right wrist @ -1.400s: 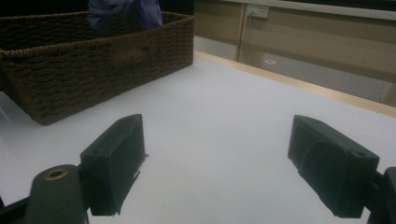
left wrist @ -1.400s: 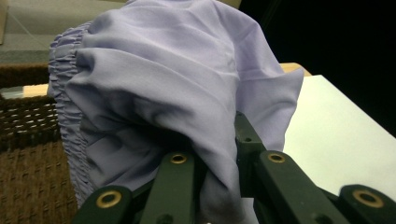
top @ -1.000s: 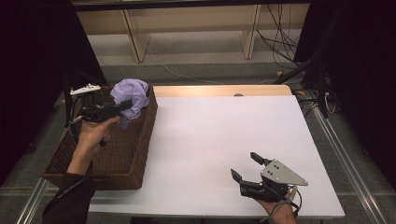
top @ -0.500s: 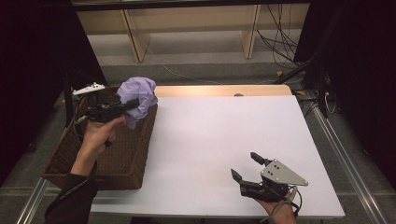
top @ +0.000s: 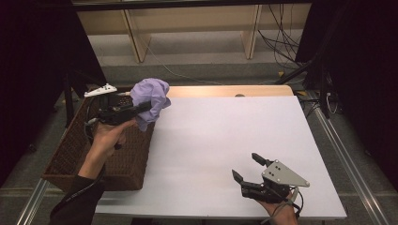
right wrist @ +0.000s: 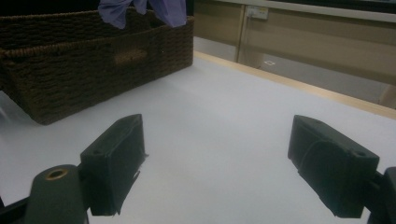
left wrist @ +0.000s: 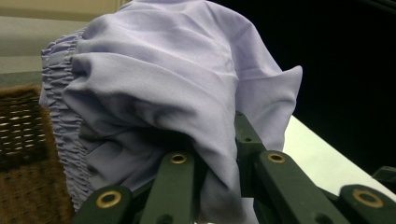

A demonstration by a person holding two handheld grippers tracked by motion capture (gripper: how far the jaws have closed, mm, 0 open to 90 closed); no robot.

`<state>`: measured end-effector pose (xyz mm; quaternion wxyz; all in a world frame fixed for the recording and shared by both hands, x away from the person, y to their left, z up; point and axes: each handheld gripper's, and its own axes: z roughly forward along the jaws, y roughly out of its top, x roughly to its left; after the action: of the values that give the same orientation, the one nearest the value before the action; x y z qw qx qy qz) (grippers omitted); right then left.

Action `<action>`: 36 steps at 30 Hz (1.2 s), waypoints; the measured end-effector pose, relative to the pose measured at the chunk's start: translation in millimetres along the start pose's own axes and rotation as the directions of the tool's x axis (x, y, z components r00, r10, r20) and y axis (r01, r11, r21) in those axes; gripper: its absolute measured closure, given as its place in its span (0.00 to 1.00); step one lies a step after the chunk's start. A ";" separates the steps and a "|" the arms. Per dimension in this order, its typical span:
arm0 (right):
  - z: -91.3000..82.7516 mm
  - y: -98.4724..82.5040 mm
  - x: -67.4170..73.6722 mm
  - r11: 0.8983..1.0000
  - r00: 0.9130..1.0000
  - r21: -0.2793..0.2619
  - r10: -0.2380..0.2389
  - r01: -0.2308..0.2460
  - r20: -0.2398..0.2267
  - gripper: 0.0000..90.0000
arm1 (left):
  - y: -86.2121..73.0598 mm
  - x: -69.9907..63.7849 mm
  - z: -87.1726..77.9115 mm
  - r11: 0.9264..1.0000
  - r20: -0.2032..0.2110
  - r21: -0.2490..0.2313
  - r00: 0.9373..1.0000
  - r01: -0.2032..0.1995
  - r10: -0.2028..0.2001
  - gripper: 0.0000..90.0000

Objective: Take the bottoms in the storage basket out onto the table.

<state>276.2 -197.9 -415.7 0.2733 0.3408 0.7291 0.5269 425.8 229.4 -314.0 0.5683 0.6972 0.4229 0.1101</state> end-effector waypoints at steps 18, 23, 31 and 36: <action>0.5 -0.2 0.3 1.000 1.000 -0.001 -0.001 0.001 0.002 0.22 | -10.0 -25.8 24.2 0.999 0.059 0.035 0.998 -0.028 0.026 0.89; 0.6 -0.2 0.3 1.000 1.000 -0.001 -0.002 0.002 0.002 0.22 | -12.8 -31.7 30.5 0.999 0.079 0.042 0.997 -0.031 0.028 0.89; 0.6 -0.2 0.3 1.000 1.000 -0.001 -0.004 0.004 0.002 0.22 | -18.1 -42.0 41.4 0.998 0.099 0.052 0.995 -0.036 0.031 0.89; 0.5 -0.3 0.3 1.000 1.000 -0.001 -0.002 0.002 0.003 0.22 | -20.8 -47.3 47.1 0.998 0.109 0.053 0.993 -0.044 0.038 0.89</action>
<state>276.4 -197.4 -416.1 0.2752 0.3405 0.7287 0.5266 416.7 162.6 -332.4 0.5684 0.7261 0.3800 0.0719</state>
